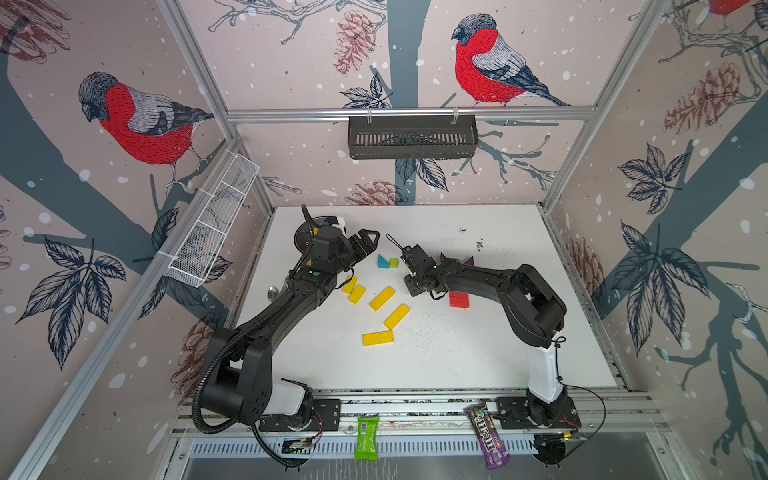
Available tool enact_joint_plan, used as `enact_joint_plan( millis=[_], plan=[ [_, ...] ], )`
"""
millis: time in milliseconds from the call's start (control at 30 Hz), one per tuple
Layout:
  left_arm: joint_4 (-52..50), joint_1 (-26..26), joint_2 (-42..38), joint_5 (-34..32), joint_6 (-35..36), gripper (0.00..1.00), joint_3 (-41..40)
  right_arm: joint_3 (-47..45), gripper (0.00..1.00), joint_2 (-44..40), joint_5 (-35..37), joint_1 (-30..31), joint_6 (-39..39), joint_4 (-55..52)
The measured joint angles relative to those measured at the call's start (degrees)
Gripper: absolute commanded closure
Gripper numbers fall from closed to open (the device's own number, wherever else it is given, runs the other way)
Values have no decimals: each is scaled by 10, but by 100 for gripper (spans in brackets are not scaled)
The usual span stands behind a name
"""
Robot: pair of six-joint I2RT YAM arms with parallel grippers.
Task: Assemble a carrot with building blocks
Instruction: Pick up the building block from the center of the board.
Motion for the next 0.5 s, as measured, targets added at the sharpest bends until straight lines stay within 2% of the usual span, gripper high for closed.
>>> enact_joint_plan(
  millis=[500],
  plan=[
    [-15,21,-12,-16,5,14,4,97,59,45,9,-6,6,-4]
  ],
)
